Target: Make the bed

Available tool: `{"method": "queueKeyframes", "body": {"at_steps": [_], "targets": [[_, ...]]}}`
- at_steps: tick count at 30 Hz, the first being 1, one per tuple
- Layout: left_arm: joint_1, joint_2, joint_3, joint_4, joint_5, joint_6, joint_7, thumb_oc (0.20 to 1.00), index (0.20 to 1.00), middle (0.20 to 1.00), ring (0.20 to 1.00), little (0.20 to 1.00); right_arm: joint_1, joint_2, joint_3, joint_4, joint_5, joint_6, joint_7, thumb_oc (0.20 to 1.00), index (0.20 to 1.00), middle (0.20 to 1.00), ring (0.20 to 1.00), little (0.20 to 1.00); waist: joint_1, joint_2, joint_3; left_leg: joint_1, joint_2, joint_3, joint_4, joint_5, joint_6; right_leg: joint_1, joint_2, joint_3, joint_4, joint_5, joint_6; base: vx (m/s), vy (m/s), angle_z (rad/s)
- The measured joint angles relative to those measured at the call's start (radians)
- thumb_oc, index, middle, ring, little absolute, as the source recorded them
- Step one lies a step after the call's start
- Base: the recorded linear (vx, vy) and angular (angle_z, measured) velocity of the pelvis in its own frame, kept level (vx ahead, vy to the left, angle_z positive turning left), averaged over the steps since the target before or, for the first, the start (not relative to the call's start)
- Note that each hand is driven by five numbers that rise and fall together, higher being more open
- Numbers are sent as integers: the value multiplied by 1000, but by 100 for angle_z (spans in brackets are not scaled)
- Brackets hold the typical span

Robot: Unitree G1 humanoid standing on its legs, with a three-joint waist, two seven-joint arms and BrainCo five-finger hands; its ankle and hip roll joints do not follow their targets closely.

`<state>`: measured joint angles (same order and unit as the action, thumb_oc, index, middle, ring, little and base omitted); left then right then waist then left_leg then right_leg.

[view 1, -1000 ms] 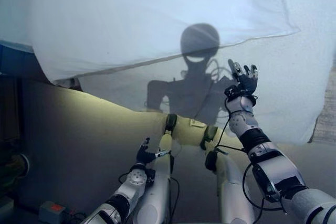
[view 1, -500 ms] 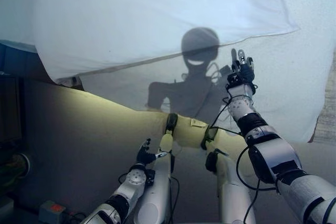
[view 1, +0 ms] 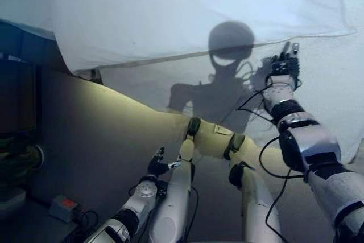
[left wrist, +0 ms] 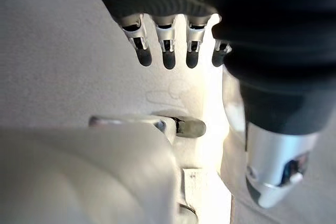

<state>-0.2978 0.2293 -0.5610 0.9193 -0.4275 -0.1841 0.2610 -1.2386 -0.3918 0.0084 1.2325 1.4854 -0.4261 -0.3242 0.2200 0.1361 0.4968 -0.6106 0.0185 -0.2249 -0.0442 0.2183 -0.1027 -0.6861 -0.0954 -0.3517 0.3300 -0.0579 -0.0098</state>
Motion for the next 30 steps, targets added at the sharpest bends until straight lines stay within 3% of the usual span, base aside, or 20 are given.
{"method": "queueKeyframes", "body": {"at_steps": [5, 10, 15, 30], "targets": [[0, 12, -5, 5, 0, 1, 0, 1000, 1000, 1000, 1000, 1000, -28, -30, 4, -4, -2, 2, -18, 1000, 1000, 1000, 1000, 1000, 13, 1, 1, -9, 2, -9, -1, 4, 1, -7, -2, -6, 0, -3, 2, 10, -5, 3], [0, 17, -5, 5, 0, 0, -3, 1000, 1000, 1000, 1000, 1000, -29, -57, 81, -50, -3, 2, -13, 1000, 1000, 1000, 1000, 1000, 8, 1, 1, -28, 2, -12, -1, 8, 0, -23, -2, -13, -1, -3, 2, 9, 2, 2], [0, 19, -4, 5, 0, -1, -4, 1000, 1000, 1000, 1000, 1000, -31, -52, 127, -145, -58, 3, -5, 1000, 1000, 1000, 1000, 1000, -12, 0, 1, -30, 4, -9, -2, 9, 1, -26, -3, -12, 0, -2, 1, 0, 0, 0], [-7, 31, -5, 3, -44, -1, -3, 1000, 1000, 1000, 1000, 1000, -48, -27, 167, -161, -99, 20, 1, 1000, 1000, 1000, 1000, 1000, -42, -31, 17, -7, 8, 7, 12, 9, 2, -7, 3, 4, 1, 8, -8, -7, -3, -1]]}}
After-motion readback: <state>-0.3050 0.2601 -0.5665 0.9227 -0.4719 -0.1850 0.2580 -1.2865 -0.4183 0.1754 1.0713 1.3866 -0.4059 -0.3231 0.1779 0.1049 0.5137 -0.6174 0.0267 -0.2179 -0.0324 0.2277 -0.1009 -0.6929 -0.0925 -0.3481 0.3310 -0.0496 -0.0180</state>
